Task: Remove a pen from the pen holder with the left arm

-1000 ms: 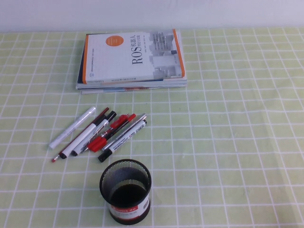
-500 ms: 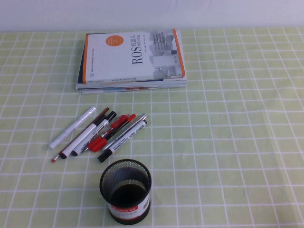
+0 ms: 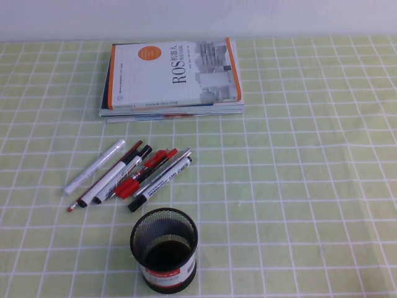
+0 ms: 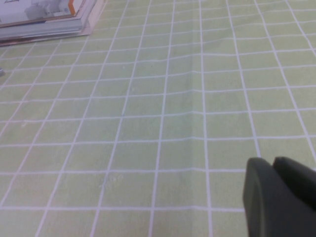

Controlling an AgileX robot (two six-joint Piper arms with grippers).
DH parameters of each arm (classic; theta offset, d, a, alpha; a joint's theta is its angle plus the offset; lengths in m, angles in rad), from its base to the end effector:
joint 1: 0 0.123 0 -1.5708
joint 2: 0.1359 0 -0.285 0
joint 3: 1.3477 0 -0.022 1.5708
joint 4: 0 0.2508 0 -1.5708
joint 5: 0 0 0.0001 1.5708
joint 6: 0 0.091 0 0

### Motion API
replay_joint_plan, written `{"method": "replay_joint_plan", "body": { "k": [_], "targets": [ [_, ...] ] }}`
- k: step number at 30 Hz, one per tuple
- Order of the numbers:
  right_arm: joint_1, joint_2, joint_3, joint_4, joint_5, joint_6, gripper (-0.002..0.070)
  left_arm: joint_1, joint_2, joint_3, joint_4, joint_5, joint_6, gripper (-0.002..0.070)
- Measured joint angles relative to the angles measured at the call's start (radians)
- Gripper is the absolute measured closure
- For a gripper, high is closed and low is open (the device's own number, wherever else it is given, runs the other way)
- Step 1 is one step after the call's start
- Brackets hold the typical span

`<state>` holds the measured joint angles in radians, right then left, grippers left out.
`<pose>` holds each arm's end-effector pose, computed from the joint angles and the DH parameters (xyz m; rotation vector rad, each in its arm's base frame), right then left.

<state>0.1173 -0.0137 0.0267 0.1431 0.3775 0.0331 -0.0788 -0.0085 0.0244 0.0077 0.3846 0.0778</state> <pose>0.0515 0.0109 0.1713 0.0095 1.8774 0.2445 0.0523 -0.0039 0.1709 0.1521 1.8779 0.0069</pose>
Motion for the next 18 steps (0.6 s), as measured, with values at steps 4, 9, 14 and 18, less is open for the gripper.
{"method": "replay_joint_plan", "body": {
  "k": [4,9,14,18],
  "targets": [
    [0.0,0.0,0.0,0.0,0.0,0.0,0.0689,0.0,0.0,0.0,0.003,0.0,0.0,0.0675],
    [0.0,0.0,0.0,0.0,0.0,0.0,0.0689,0.0,0.0,0.0,0.003,0.0,0.0,0.0675],
    [0.0,0.0,0.0,0.0,0.0,0.0,0.0688,0.0,0.0,0.0,0.005,0.0,0.0,0.0675],
    [0.0,0.0,0.0,0.0,0.0,0.0,0.0689,0.0,-0.002,0.0,0.004,0.0,0.0,0.0675]
  ]
}}
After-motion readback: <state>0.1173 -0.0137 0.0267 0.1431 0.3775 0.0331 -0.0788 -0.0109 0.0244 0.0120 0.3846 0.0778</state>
